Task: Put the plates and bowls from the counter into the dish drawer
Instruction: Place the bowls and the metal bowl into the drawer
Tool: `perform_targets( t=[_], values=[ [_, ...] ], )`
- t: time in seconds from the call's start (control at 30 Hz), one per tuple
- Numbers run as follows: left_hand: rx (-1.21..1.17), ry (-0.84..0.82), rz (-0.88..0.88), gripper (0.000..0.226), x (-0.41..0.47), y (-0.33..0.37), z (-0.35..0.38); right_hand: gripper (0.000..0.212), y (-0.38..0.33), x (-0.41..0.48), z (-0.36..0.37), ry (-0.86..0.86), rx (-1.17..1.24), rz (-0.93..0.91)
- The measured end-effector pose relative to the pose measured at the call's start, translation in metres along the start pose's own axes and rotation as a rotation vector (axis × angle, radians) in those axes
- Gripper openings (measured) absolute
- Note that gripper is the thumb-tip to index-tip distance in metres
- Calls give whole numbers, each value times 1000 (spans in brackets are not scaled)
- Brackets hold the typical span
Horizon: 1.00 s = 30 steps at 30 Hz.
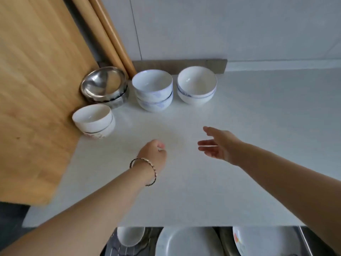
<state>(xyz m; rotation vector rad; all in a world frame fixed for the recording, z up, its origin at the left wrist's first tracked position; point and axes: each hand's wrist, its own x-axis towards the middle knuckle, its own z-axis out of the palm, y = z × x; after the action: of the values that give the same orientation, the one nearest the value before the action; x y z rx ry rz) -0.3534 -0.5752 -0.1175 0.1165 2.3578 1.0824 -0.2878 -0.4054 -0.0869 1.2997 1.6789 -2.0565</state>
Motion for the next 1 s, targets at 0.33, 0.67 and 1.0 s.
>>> perform_targets(
  t=[0.33, 0.67, 1.0],
  values=[
    [84, -1, 82, 24, 80, -5, -23, 52, -87, 120, 36, 205, 252, -82],
    [-71, -16, 90, 35, 49, -30, -11, 30, -56, 114, 31, 157, 358, -179],
    [-529, -247, -157, 66, -78, 13, 23, 13, 75, -50, -41, -45, 144, 21]
  ],
)
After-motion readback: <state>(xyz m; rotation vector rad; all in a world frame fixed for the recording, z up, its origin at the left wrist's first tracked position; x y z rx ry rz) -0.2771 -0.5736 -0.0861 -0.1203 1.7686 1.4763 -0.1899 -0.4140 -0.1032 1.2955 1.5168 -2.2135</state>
